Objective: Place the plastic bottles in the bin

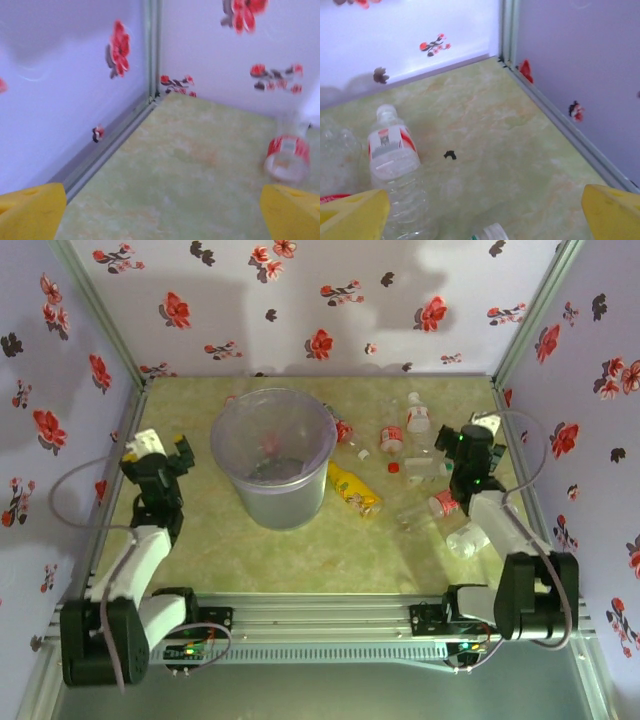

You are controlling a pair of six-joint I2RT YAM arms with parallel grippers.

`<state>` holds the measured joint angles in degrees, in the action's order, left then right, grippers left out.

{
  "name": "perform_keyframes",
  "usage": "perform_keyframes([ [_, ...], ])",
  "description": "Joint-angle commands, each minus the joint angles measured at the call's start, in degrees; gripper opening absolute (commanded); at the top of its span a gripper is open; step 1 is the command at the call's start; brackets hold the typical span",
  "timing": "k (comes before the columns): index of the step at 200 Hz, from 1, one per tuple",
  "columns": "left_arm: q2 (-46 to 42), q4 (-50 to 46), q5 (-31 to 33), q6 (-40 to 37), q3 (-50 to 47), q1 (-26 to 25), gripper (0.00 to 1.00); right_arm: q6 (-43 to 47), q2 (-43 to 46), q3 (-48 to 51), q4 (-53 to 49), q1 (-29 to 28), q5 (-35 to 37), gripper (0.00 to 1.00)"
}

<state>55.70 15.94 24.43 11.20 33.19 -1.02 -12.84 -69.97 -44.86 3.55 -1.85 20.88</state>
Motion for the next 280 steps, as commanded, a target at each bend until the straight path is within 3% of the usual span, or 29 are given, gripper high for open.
perform_keyframes([
  [1, -5.1, -31.8, -0.9, 10.3, 12.4, 0.7, 0.98, -10.0, 1.8, -8.4, -33.4, 0.4, 2.4, 0.99],
  [13, -5.1, -39.7, -8.2, 12.9, 18.3, 0.5, 0.96, -11.9, 1.5, -11.8, -40.7, 0.4, -0.2, 0.98],
  [34, -2.8, -45.4, -20.3, 15.5, 25.1, 0.1, 0.93, -11.3, -1.7, -15.1, -44.5, 0.6, -7.3, 0.95],
  [65, 2.7, -50.9, -28.9, 14.7, 34.5, -3.5, 0.91, -11.9, -9.2, -20.0, -46.1, 1.6, -16.5, 0.93],
  [87, 5.4, -54.0, -29.3, 11.1, 38.8, -7.9, 0.92, -10.9, -10.8, -20.7, -45.8, 0.8, -20.5, 0.91],
  [117, 9.2, -56.9, -29.3, 9.4, 41.9, -12.2, 0.97, -15.2, -12.7, -23.7, -58.2, 0.1, -17.2, 0.94],
  [148, 12.7, -56.9, -28.8, 8.9, 43.0, -14.1, 0.97, -18.5, -11.0, -18.3, -56.0, -0.5, -16.8, 0.90],
  [205, 15.9, -56.1, -27.2, 8.4, 42.6, -16.7, 0.83, -20.2, -13.6, -12.6, -52.4, -0.1, -17.1, 0.81],
  [280, 18.3, -57.4, -25.3, 7.3, 43.9, -18.1, 0.54, -20.8, -19.1, -8.0, -45.2, 1.0, -18.4, 0.77],
])
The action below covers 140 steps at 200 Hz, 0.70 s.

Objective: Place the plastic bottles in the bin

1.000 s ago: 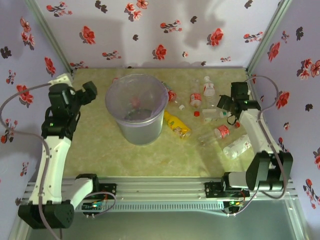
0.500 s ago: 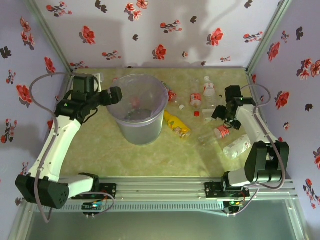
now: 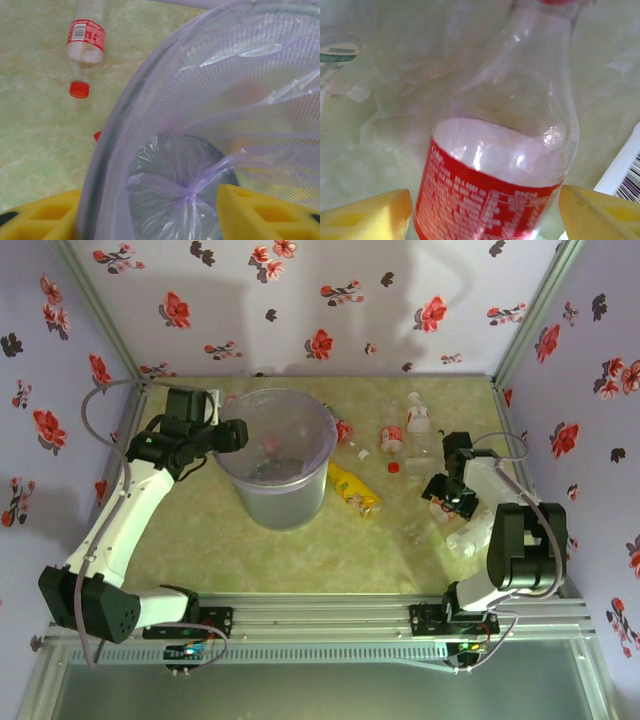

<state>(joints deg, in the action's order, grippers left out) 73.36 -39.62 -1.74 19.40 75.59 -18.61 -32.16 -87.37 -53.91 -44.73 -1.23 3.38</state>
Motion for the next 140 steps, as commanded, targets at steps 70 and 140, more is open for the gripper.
perform_keyframes([
  [70, 0.8, -2.6, 0.7, -1.5, 2.1, -0.7, 0.40, -1.6, -2.3, 2.4, 5.1, 0.3, -0.9, 0.67],
  [140, 0.3, -5.2, 1.8, -2.8, 4.7, -0.7, 0.75, -1.0, 5.2, 0.3, 1.5, 0.2, -3.3, 0.57],
])
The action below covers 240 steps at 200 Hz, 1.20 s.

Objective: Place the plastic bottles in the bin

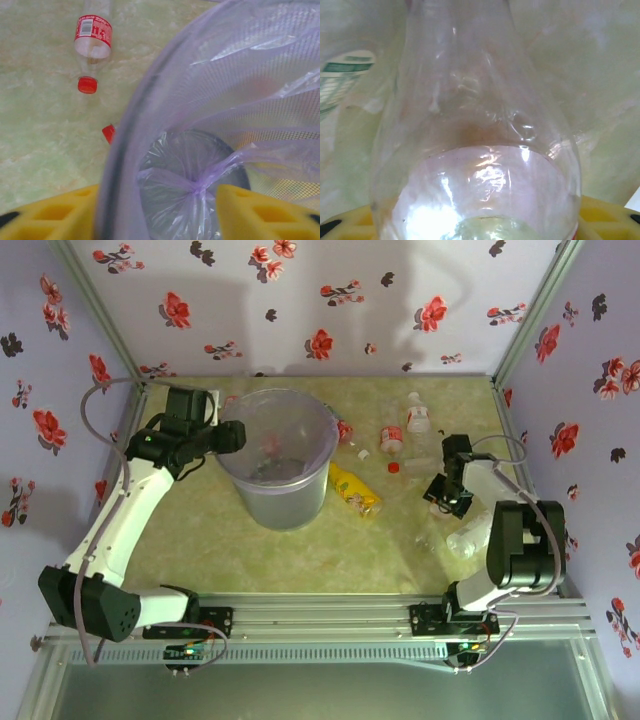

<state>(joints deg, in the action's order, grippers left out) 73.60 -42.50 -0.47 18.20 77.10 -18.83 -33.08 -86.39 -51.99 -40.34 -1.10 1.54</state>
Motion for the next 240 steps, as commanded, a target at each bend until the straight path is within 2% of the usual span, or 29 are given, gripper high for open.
perform_keyframes([
  [1, 0.0, -2.4, 0.5, -1.6, 3.2, -0.4, 0.76, -0.1, 4.4, -1.7, -3.0, 0.0, -1.6, 0.57],
  [20, -1.0, -3.3, 1.6, -2.3, 5.1, -0.3, 0.91, 0.4, 8.5, -4.3, -6.4, -0.7, -2.7, 0.55],
  [37, -1.9, -5.0, 2.3, -3.1, 8.1, -0.4, 0.99, 0.7, 12.1, -7.4, -9.4, -1.7, -4.2, 0.54],
  [66, -4.4, -6.6, 2.2, -3.3, 13.1, -0.7, 1.00, 0.7, 16.8, -13.7, -11.1, -5.2, -8.3, 0.52],
  [86, -5.3, -6.4, -1.3, -3.0, 16.0, -2.4, 1.00, 0.0, 18.2, -19.5, -9.4, -8.8, -10.9, 0.52],
  [107, -4.8, -3.5, -9.5, -1.8, 17.5, -5.8, 1.00, -2.3, 19.3, -23.7, -1.8, -12.0, -15.1, 0.52],
  [131, -2.4, 2.7, -21.1, 0.8, 17.9, -9.7, 1.00, -9.8, 20.1, -23.6, 15.4, -13.6, -22.1, 0.52],
  [160, 2.1, 6.6, -28.1, 0.8, 20.0, -15.6, 1.00, -18.1, 16.2, -25.9, 30.2, -16.7, -28.3, 0.51],
  [189, 6.2, 6.7, -29.2, -0.8, 22.0, -19.7, 1.00, -20.7, 10.5, -31.2, 34.7, -21.7, -30.9, 0.51],
  [240, 11.0, 8.7, -28.5, -0.4, 23.1, -19.8, 1.00, -22.8, 4.5, -36.6, 39.4, -27.2, -34.6, 0.51],
])
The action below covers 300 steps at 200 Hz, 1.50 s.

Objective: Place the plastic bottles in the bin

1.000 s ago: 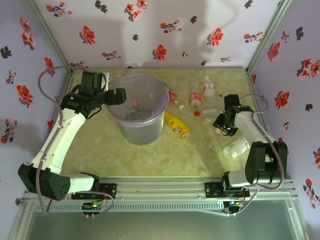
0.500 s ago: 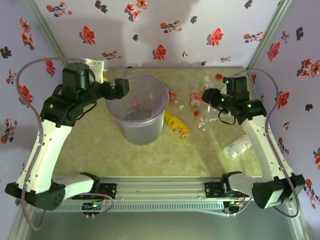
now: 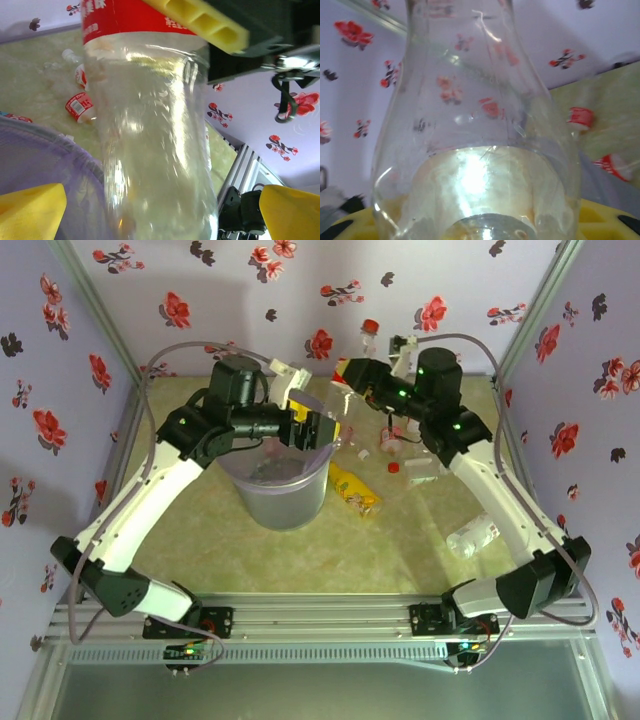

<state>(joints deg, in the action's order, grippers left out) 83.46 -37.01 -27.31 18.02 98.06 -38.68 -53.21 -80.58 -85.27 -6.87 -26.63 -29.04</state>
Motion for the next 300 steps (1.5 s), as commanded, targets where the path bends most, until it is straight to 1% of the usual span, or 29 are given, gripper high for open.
perform_keyframes([
  [1, 1.2, 3.3, -1.7, -0.1, 2.2, 0.1, 1.00, -2.7, -1.4, -3.4, 5.9, -1.7, -4.1, 0.51],
  [29, 1.9, 5.1, -1.6, 0.6, 2.3, 0.0, 0.98, -2.7, -2.9, -4.1, 6.3, -3.2, -4.7, 0.50],
  [74, 2.5, 5.4, -1.0, 1.5, 2.3, 0.7, 0.65, -3.0, -4.2, -4.4, 7.1, -3.7, -5.9, 0.50],
  [89, 2.3, 5.3, -0.5, 1.7, 2.1, 1.2, 0.58, -2.7, -4.6, -4.5, 6.7, -3.6, -6.2, 0.50],
  [108, 2.0, 5.4, -0.2, 2.2, 1.7, 2.0, 0.52, -1.9, -5.0, -5.0, 5.6, -3.7, -6.5, 0.53],
  [118, 1.8, 5.4, 0.3, 2.3, 1.5, 2.5, 0.49, -1.3, -5.0, -5.2, 4.9, -3.6, -6.4, 0.57],
  [123, 1.6, 5.4, 0.5, 2.2, 1.3, 2.7, 0.48, -0.9, -5.0, -5.5, 4.4, -3.6, -6.3, 0.61],
  [137, 1.0, 5.4, 0.8, 1.6, 0.7, 3.5, 0.47, 1.0, -5.1, -6.2, 2.1, -3.4, -6.1, 0.77],
  [152, 0.1, 5.9, 1.3, 1.0, -0.5, 4.8, 0.44, 3.6, -4.1, -6.3, -1.3, -2.3, -5.2, 0.89],
  [161, -0.4, 5.8, 1.7, 0.9, -1.2, 5.9, 0.43, 5.0, -3.0, -5.7, -3.6, -1.1, -4.1, 0.94],
  [172, -1.1, 5.4, 2.3, 0.6, -2.3, 7.2, 0.42, 6.4, -0.8, -4.3, -6.2, 1.3, -2.7, 0.95],
  [185, -2.2, 5.4, 3.4, 0.0, -4.5, 8.6, 0.41, 8.4, 2.3, -2.5, -10.6, 4.4, -0.2, 0.96],
  [201, -3.6, 4.7, 5.9, -2.8, -7.1, 9.4, 0.41, 13.7, 6.3, -1.4, -19.8, 8.1, 5.3, 0.96],
  [213, -4.4, 4.7, 7.7, -5.5, -9.5, 9.5, 0.41, 18.4, 9.3, -0.8, -28.9, 10.1, 13.2, 0.96],
  [231, -4.4, 4.4, 9.7, -7.8, -12.4, 9.6, 0.40, 22.6, 12.7, 0.6, -42.2, 13.2, 27.7, 0.96],
  [247, -3.6, 3.4, 11.1, -8.6, -14.1, 9.8, 0.40, 24.1, 14.7, 2.5, -51.3, 17.2, 35.8, 0.96],
  [258, -3.4, 2.9, 12.0, -9.2, -15.1, 9.7, 0.40, 24.4, 16.5, 5.1, -54.4, 19.7, 38.3, 0.96],
  [271, -3.5, 2.3, 12.7, -9.8, -16.1, 9.8, 0.39, 24.3, 18.6, 8.9, -55.8, 22.3, 38.8, 0.96],
  [300, -5.4, 3.2, 13.9, -9.3, -20.4, 9.7, 0.38, 23.6, 20.9, 16.4, -53.3, 25.7, 38.5, 0.96],
])
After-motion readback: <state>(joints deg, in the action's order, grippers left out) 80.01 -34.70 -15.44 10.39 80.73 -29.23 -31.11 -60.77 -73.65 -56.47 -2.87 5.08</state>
